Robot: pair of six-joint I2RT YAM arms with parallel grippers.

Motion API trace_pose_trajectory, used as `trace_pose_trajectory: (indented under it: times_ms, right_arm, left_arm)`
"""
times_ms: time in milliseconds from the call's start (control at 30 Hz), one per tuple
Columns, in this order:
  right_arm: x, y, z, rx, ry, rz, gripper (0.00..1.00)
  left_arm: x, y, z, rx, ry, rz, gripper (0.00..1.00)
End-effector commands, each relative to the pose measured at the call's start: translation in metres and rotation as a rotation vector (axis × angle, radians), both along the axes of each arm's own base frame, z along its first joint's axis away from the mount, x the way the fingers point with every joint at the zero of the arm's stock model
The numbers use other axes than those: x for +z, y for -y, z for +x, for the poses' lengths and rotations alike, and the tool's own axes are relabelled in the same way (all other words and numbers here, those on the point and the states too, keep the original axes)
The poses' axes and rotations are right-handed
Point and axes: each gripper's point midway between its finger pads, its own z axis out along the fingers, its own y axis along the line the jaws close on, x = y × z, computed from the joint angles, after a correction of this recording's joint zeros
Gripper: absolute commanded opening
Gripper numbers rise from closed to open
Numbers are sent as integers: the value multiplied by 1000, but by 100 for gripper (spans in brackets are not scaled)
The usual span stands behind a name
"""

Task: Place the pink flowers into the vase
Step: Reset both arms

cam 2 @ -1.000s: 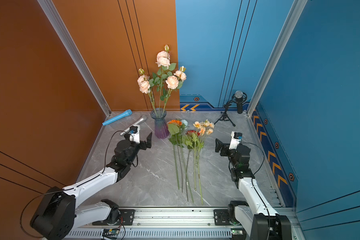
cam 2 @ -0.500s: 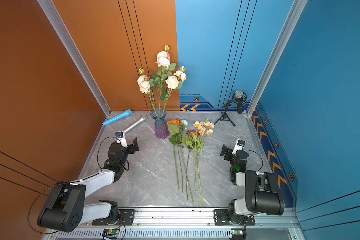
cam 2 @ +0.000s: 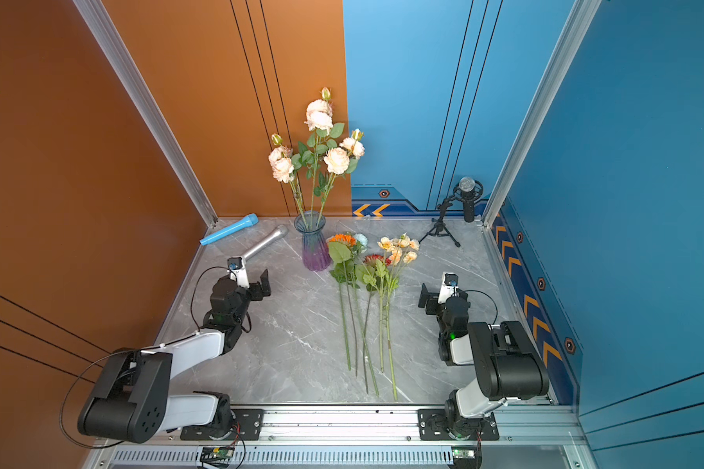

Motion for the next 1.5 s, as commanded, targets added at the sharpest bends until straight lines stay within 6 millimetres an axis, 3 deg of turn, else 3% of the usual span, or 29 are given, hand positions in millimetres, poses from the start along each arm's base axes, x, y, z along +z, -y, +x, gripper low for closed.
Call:
trace_pose_trajectory:
  times_ms: [0, 300, 533, 700, 833, 1067, 1467]
  right_arm:
    - [12, 13, 4, -74, 40, -36, 100]
    - [4, 1, 20, -6, -58, -42, 100]
    - [5, 2, 21, -12, -54, -39, 100]
    - [3, 3, 23, -14, -69, -34, 100]
    - [3, 14, 23, -75, -77, -30, 100]
    - [3, 14, 23, -78, -79, -28, 100]
    - [2, 9, 24, -8, -74, 13, 100]
  left_arm:
    - [16, 0, 8, -8, 43, 12, 98]
    - [7, -14, 8, 21, -18, 147, 98]
    - [8, -17, 10, 22, -15, 121, 98]
    - [3, -26, -4, 57, -16, 78, 98]
    - [-23, -29, -10, 68, -77, 73, 99]
    - [-57, -17, 5, 19, -88, 109, 99]
    - [-54, -25, 1, 71, -70, 105, 98]
